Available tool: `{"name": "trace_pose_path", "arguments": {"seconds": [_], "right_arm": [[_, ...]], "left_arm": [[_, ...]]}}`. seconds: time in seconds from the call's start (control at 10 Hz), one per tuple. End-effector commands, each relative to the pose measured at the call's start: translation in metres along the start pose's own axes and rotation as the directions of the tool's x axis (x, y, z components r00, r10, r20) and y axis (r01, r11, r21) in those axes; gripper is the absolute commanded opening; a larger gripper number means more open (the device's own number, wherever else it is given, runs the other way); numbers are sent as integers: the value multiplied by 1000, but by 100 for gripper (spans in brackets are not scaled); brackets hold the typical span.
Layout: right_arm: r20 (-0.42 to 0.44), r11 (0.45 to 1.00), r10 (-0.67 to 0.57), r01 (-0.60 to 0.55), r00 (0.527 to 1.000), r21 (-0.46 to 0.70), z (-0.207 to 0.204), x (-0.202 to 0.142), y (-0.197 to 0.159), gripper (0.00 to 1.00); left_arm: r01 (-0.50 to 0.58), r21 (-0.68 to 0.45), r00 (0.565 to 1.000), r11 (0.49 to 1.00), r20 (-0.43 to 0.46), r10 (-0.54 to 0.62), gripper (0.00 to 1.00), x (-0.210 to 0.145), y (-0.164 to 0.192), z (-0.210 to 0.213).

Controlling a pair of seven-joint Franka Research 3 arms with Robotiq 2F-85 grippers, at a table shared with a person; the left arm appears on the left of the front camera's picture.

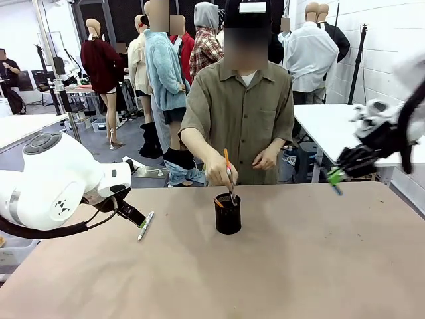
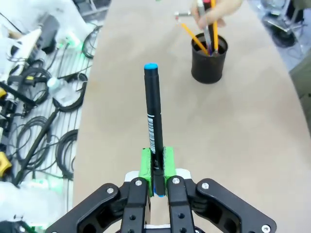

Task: Place the pens into the pen holder.
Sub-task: Pick up a writing instrument from the table and place it into the Pen holder.

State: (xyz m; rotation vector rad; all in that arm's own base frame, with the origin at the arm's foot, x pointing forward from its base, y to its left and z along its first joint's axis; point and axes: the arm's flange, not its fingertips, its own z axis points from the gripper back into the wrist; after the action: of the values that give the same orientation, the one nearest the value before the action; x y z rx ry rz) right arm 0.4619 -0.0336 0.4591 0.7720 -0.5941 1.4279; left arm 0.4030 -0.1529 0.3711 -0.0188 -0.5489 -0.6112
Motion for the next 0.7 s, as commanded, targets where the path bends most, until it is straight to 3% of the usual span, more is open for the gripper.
{"name": "trace_pose_path", "arguments": {"seconds": [0.0,0.6], "right_arm": [[63,998,62,-62,996,-16,17,-23,15,0],[162,990,136,-142,977,25,22,-41,8,0]], "left_arm": [[-5,-1,1000,1000,1,5,100,-1,2,1],[-5,-1,1000,1000,1,5,100,-1,2,1]]}}
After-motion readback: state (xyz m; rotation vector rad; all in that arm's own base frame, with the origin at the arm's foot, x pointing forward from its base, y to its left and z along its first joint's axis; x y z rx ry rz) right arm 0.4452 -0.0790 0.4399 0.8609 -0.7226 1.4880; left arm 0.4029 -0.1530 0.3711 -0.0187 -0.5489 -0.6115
